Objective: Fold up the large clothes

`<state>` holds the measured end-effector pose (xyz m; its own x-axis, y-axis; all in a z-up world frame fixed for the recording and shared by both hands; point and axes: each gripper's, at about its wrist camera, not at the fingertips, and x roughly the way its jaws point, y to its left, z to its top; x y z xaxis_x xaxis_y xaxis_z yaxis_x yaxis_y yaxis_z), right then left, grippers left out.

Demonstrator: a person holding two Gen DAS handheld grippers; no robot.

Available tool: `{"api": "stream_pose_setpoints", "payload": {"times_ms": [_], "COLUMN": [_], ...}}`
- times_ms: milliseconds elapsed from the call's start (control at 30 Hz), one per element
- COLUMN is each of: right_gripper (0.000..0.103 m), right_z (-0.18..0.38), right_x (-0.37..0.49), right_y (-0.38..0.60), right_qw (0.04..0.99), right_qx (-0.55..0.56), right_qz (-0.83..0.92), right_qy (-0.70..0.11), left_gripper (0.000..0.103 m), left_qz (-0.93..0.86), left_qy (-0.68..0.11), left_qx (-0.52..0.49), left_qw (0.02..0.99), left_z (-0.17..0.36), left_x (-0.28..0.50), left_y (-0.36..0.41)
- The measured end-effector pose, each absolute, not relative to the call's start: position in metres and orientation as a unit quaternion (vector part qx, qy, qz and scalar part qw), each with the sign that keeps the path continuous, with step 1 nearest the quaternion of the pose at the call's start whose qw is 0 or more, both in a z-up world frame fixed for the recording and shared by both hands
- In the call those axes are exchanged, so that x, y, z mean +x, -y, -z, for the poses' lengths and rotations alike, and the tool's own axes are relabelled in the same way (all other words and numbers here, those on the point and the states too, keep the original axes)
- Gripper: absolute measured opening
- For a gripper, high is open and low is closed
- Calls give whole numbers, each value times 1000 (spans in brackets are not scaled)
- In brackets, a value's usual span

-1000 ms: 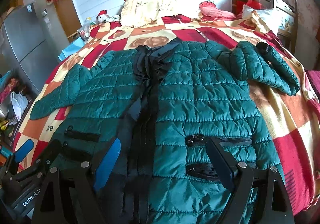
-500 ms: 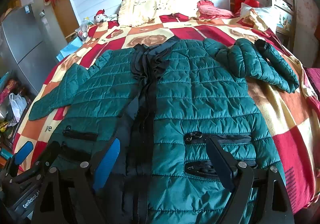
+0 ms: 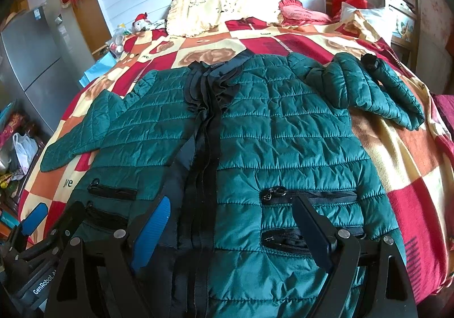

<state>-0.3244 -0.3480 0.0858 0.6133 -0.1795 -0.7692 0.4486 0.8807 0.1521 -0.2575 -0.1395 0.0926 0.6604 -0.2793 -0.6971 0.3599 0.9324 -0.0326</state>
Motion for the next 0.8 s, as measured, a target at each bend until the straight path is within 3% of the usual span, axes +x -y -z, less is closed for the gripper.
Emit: {"api": "stream_pose_setpoints", "payload": {"times_ms": [800], "right_gripper": [86], "right_z": [-100], "right_x": [-285], "right_y": [350], "right_qw": [882], "right_qx": [155], "right_qz": [166], "right_qy": [-412], "left_gripper": [103], "left_qz": [162], "left_qy": [-362], "left_qx": [44], "left_qw": [917], "left_z": [-114], "left_x": [-218], "left_y": [137]}}
